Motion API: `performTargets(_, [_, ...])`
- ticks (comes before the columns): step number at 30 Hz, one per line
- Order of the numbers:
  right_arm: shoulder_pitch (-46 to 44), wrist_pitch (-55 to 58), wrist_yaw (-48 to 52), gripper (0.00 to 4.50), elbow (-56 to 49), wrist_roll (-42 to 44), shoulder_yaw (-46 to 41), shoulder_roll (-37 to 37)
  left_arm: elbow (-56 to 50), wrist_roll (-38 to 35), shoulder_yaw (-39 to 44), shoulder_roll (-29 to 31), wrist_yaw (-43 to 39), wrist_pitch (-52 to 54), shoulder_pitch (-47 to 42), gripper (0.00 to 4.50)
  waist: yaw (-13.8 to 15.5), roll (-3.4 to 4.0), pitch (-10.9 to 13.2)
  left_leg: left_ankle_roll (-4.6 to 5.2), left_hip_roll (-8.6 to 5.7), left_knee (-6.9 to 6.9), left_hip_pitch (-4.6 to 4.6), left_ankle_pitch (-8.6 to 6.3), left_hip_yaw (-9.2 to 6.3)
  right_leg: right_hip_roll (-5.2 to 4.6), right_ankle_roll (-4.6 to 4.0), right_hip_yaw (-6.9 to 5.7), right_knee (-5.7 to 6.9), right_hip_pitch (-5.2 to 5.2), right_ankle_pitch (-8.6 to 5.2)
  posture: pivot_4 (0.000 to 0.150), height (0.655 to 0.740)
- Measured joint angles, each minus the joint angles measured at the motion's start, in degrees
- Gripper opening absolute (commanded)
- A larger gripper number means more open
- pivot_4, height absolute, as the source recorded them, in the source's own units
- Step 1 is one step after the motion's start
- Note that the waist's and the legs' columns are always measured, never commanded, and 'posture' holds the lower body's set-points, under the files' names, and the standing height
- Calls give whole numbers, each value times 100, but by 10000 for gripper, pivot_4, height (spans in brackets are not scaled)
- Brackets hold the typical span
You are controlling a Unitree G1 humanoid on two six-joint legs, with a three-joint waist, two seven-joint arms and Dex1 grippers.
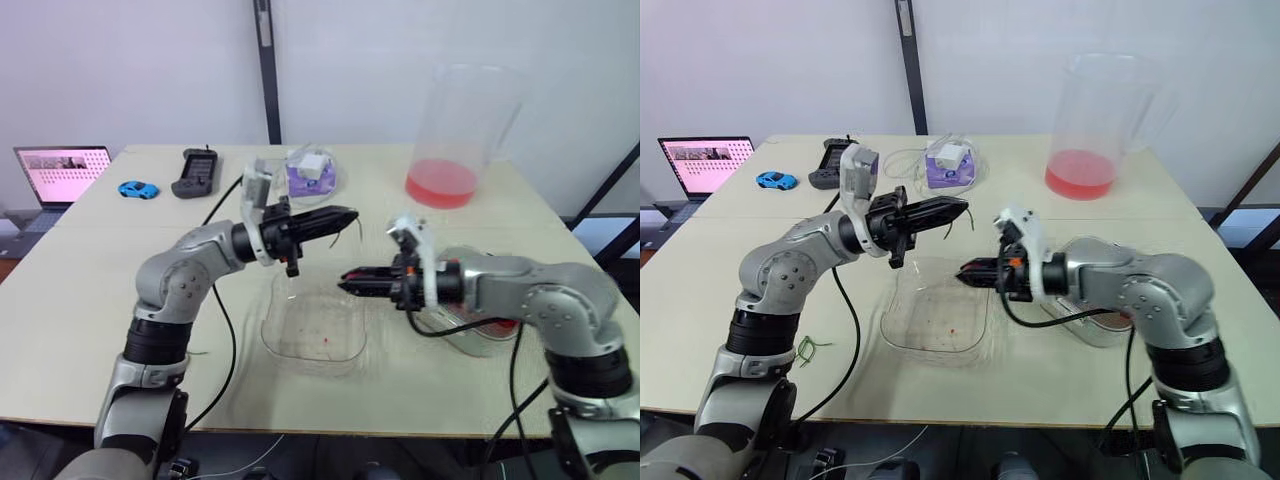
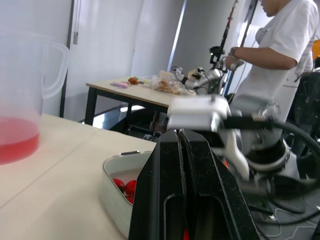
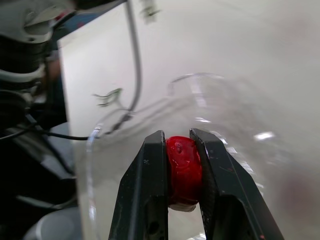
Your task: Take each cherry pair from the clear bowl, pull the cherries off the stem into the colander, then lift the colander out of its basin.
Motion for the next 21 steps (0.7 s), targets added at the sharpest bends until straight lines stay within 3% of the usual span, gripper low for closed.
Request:
performTargets(7, [350,-1151,1412,3457,769,-1464,52,-2681,24,28,66,171,-19,-38,38,0,-17,-1,1,10,3,0,2,-6,5,4,1,3,-9,2,-1,1500,7332])
performTargets(13, [989,-2319,2342,3457,1509,-2537,596,-3185,11,229,63,374,-63,-133,258,0,-47,6,3,10,3,-2,11,-5,14,5,1,15,-5,1,-1,1500,7332])
performTargets(17, [987,-2734,2495,20814,1844,-2990,740,-3087,0,269,88,522,-76,-155,414,0,-21,6,3,8,3,1,8,-5,13,4,1,14,-5,1,-1,1500,7332])
performTargets(21, [990,-2975,2633,40932,2133,-3288,793,-3025,-144,263,174,579,-18,-154,439,0,1,6,3,6,2,1,6,-4,14,0,1,13,-5,1,-1,1500,7332])
